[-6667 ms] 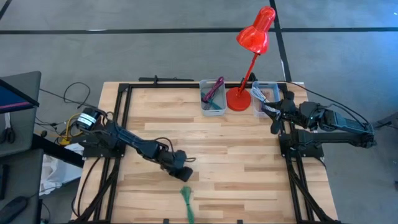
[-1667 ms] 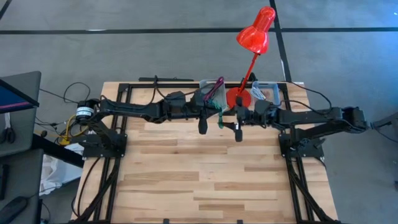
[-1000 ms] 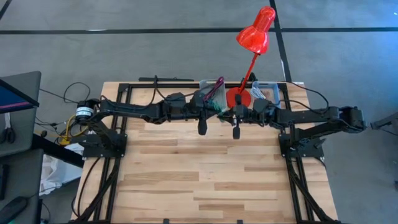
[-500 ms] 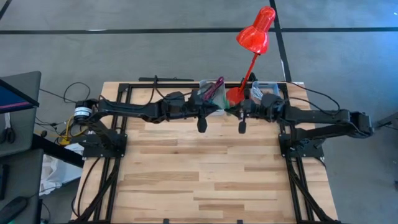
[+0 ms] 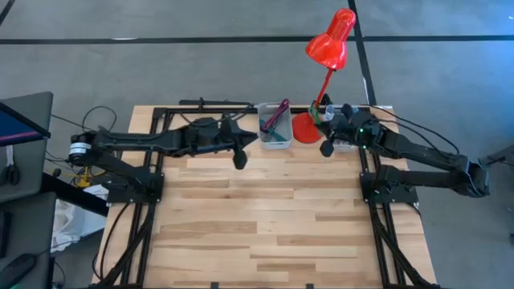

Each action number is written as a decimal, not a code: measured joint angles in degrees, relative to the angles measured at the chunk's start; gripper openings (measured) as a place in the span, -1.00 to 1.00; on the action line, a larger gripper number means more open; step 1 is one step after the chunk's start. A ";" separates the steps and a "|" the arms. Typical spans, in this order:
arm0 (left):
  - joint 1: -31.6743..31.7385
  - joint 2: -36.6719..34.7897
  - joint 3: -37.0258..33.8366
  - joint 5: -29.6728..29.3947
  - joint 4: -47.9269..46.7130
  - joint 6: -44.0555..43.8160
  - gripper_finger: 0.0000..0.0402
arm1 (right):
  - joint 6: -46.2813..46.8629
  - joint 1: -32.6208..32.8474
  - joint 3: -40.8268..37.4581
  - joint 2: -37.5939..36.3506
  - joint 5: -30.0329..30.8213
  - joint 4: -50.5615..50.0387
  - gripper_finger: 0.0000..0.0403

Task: Pick & Place USB Port
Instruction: Put the green charger cable into the transparent bin

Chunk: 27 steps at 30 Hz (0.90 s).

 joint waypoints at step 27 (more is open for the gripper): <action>-3.74 -24.07 -27.35 -7.32 12.65 -3.57 -0.90 | 7.16 -24.44 -0.02 -4.24 7.46 -17.98 -0.95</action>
